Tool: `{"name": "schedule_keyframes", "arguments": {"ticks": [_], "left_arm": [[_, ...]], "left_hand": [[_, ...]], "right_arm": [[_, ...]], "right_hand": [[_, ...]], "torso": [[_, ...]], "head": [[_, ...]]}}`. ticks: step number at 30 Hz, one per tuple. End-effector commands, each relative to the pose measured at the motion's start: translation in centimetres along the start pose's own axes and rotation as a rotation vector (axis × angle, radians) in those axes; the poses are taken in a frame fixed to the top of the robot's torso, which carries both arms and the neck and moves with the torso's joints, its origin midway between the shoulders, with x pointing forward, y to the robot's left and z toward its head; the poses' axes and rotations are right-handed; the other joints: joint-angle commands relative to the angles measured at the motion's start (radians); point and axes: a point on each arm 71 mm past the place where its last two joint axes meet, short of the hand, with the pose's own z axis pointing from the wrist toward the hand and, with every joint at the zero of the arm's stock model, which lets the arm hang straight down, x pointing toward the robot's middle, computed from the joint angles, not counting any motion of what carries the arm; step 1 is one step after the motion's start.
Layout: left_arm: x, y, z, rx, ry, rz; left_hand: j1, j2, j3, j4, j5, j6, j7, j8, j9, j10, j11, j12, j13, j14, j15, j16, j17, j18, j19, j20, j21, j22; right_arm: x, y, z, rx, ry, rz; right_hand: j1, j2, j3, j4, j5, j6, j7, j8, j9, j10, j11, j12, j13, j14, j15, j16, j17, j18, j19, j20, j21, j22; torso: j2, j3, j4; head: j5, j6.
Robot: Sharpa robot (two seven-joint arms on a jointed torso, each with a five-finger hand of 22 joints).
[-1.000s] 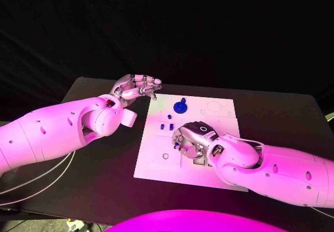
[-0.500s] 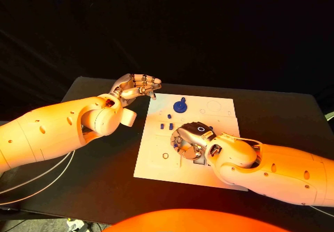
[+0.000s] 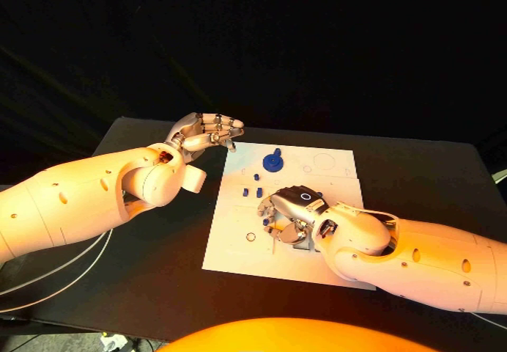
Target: Assemble the parts on the task board
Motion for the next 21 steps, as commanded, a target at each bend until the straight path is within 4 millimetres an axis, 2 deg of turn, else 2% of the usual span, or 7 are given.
{"name": "schedule_keyframes", "arguments": {"ticks": [1, 7, 12, 18, 21], "left_arm": [[0.1, -0.1, 0.0, 0.003, 0.009, -0.007], [0.0, -0.1, 0.0, 0.002, 0.007, -0.006], [-0.1, -0.1, -0.1, 0.001, 0.005, -0.005], [-0.2, -0.1, -0.1, 0.0, 0.004, -0.004], [-0.2, -0.1, -0.2, 0.0, 0.004, -0.004]], "left_hand": [[0.005, 0.007, -0.004, -0.003, 0.002, -0.008, 0.002, 0.004, 0.002, -0.006, -0.001, 0.002, -0.001, -0.009, 0.001, -0.006, -0.001, 0.011, -0.008, 0.002, -0.006, -0.001], [0.005, 0.007, -0.004, -0.003, 0.002, -0.009, 0.002, 0.005, 0.002, -0.007, 0.0, 0.002, -0.001, -0.009, 0.001, -0.006, -0.001, 0.012, -0.008, 0.003, -0.007, -0.002], [0.005, 0.007, -0.004, -0.003, 0.002, -0.009, 0.002, 0.005, 0.002, -0.007, 0.0, 0.002, -0.001, -0.009, 0.001, -0.006, -0.001, 0.012, -0.008, 0.003, -0.007, -0.002], [0.005, 0.007, -0.004, -0.003, 0.002, -0.009, 0.002, 0.005, 0.002, -0.007, 0.0, 0.002, -0.001, -0.009, 0.001, -0.006, -0.001, 0.012, -0.008, 0.003, -0.007, -0.002], [0.005, 0.007, -0.004, -0.003, 0.002, -0.009, 0.002, 0.005, 0.002, -0.007, 0.0, 0.002, -0.001, -0.009, 0.001, -0.006, -0.001, 0.012, -0.008, 0.003, -0.007, -0.002]], "right_arm": [[0.2, -0.2, -0.2, 0.012, -0.002, -0.001], [-0.3, -0.5, -1.0, 0.023, -0.023, 0.009], [-1.8, -1.1, -2.3, 0.038, -0.067, 0.012], [-4.6, -2.8, -3.5, 0.075, -0.12, 0.027], [-6.1, -4.1, -4.1, 0.106, -0.13, 0.029]], "right_hand": [[-0.001, -0.011, -0.014, -0.001, -0.001, -0.013, -0.001, -0.009, -0.003, -0.01, -0.001, 0.007, 0.003, 0.043, 0.004, -0.005, -0.004, 0.008, 0.047, 0.008, -0.006, 0.186], [-0.001, -0.013, -0.022, -0.001, -0.001, -0.017, -0.002, -0.012, -0.004, -0.013, -0.002, 0.009, 0.004, 0.042, 0.003, -0.008, -0.009, 0.008, 0.046, 0.008, -0.01, 0.184], [0.001, -0.011, -0.025, -0.002, 0.0, -0.013, -0.002, -0.011, -0.004, -0.012, -0.002, 0.013, 0.005, 0.042, 0.003, -0.009, -0.011, 0.008, 0.048, 0.008, -0.006, 0.186], [0.014, -0.003, -0.026, -0.004, 0.002, 0.004, -0.001, -0.005, -0.001, -0.007, -0.003, 0.024, 0.01, 0.043, 0.001, -0.01, -0.012, 0.009, 0.046, 0.006, -0.015, 0.182], [0.017, -0.004, -0.026, -0.005, 0.002, 0.009, -0.001, -0.004, -0.001, -0.013, -0.001, 0.024, 0.009, 0.043, 0.002, -0.01, -0.013, 0.01, 0.046, 0.007, -0.017, 0.181]], "torso": [[0.001, 0.0007, -0.0001], [0.0, 0.0005, -0.0009], [-0.001, 0.0007, -0.0013], [-0.002, -0.0001, -0.0023], [-0.002, -0.0004, -0.0029]], "head": [[-0.001, 0.001], [-0.005, 0.007], [-0.01, 0.013], [-0.031, 0.024], [-0.048, 0.032]]}}
